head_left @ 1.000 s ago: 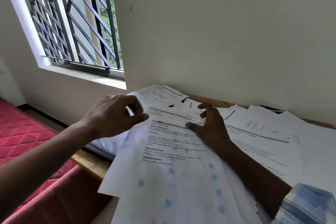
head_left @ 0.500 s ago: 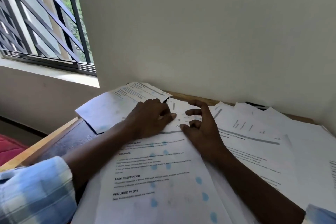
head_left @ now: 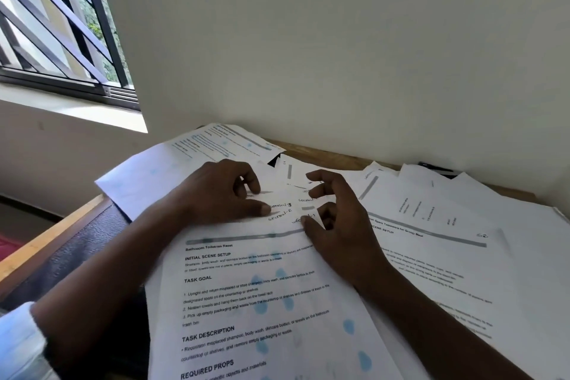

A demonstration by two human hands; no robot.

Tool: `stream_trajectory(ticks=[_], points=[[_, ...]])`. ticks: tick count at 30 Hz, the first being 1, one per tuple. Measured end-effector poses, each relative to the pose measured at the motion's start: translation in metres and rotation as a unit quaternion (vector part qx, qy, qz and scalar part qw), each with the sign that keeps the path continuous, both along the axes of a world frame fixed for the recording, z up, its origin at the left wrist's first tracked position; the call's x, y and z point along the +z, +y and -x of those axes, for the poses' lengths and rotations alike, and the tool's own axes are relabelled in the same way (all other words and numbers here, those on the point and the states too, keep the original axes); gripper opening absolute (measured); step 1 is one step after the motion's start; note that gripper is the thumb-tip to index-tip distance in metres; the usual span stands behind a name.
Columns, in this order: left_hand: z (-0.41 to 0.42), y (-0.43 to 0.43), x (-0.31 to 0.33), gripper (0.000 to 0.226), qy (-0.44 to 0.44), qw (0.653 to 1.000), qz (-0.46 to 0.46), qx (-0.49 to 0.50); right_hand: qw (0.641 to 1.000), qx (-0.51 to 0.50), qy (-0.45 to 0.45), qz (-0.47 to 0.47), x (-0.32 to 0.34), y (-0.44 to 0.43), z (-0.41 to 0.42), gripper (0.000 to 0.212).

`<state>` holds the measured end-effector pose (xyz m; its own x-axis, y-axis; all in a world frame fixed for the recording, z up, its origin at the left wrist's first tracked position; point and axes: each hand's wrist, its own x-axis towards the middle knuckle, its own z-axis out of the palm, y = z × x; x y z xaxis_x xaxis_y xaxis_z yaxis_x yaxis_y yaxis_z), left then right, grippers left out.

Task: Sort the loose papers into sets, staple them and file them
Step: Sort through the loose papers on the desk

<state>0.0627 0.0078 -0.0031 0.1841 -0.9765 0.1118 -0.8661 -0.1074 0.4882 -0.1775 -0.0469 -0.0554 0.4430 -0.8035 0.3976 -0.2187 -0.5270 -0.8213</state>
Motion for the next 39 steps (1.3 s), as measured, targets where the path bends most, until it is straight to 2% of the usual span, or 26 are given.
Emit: stream_trajectory(ticks=[5, 10, 12, 15, 17, 21, 24, 29, 33, 39], points=[[-0.004, 0.003, 0.004, 0.029, 0.061, 0.998, 0.015, -0.012, 1.000, 0.011, -0.008, 0.004, 0.003, 0.002, 0.001, 0.061], [0.008, 0.004, -0.002, 0.042, -0.071, 0.997, 0.042, 0.001, 0.996, 0.075, -0.043, 0.020, 0.009, 0.009, 0.000, 0.060], [0.012, 0.004, -0.004, 0.048, -0.093, 0.994, 0.062, 0.005, 0.996, 0.066, -0.002, 0.057, 0.007, 0.011, -0.001, 0.061], [0.018, 0.007, -0.006, 0.049, -0.106, 0.992, 0.068, 0.003, 0.983, -0.031, 0.125, 0.127, 0.001, 0.012, -0.003, 0.062], [0.019, 0.007, -0.007, 0.049, -0.102, 0.992, 0.069, -0.002, 0.976, -0.068, 0.163, 0.130, -0.002, 0.011, -0.003, 0.056], [0.016, 0.008, -0.006, 0.042, -0.023, 0.996, 0.078, -0.022, 0.982, -0.057, 0.153, 0.097, -0.003, 0.009, -0.003, 0.035], [0.009, 0.009, -0.003, 0.033, -0.007, 0.998, 0.050, -0.043, 0.982, -0.059, 0.151, 0.092, -0.004, 0.009, -0.004, 0.028], [-0.001, 0.012, 0.007, 0.022, 0.011, 0.995, -0.004, -0.099, 0.969, -0.097, 0.176, 0.141, -0.007, 0.010, -0.005, 0.031], [-0.008, 0.013, 0.010, 0.027, 0.098, 0.984, -0.039, -0.143, 0.963, -0.086, 0.209, 0.148, -0.005, 0.012, -0.005, 0.029], [-0.019, 0.027, 0.022, 0.023, 0.161, 0.957, -0.086, -0.224, 0.973, -0.078, 0.190, 0.108, -0.002, 0.010, -0.006, 0.027]])
